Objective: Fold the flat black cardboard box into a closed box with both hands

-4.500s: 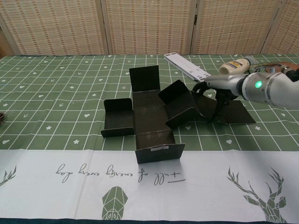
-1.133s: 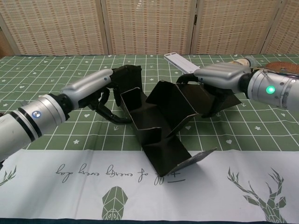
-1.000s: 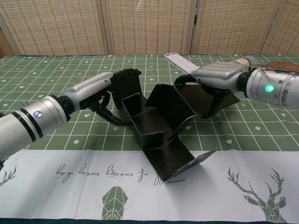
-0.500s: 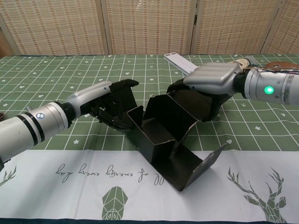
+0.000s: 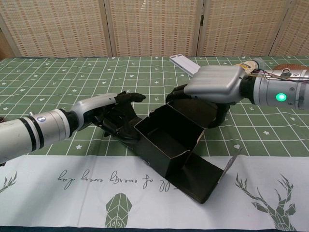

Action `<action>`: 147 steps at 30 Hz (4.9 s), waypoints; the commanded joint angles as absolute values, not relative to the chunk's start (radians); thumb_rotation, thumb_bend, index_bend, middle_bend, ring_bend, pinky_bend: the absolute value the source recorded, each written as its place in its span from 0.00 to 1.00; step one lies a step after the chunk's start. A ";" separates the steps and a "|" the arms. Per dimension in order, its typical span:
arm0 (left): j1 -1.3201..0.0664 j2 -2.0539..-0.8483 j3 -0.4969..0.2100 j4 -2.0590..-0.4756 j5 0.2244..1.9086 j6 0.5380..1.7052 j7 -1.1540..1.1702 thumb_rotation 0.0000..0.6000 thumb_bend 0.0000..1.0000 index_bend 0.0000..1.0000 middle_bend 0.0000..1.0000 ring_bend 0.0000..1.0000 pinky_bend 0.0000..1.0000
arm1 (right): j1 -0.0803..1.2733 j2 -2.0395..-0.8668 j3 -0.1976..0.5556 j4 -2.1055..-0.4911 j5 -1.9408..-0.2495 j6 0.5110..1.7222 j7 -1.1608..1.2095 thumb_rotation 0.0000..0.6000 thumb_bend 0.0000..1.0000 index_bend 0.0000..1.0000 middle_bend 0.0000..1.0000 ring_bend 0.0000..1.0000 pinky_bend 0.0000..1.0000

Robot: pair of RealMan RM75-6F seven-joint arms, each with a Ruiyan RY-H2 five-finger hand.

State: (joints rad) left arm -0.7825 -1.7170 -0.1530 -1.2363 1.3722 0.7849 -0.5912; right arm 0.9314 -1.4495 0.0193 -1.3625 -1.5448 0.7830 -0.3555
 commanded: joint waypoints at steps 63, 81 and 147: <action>-0.923 -1.633 0.000 -1.268 1.544 0.681 -1.188 1.00 0.09 0.19 0.16 0.52 0.77 | 1.013 -1.445 -0.018 -1.294 -1.771 0.860 -0.251 1.00 0.33 0.17 0.21 0.79 1.00; -0.925 -1.633 -0.009 -1.279 1.512 0.671 -1.176 1.00 0.09 0.22 0.19 0.53 0.78 | 0.987 -1.424 0.036 -1.414 -1.612 0.786 -0.342 1.00 0.15 0.00 0.00 0.71 1.00; -0.955 -1.281 0.022 -1.353 1.633 0.829 -2.021 1.00 0.09 0.21 0.21 0.53 0.79 | 0.606 -1.654 0.160 -1.228 -1.619 1.473 0.103 1.00 0.15 0.00 0.00 0.70 1.00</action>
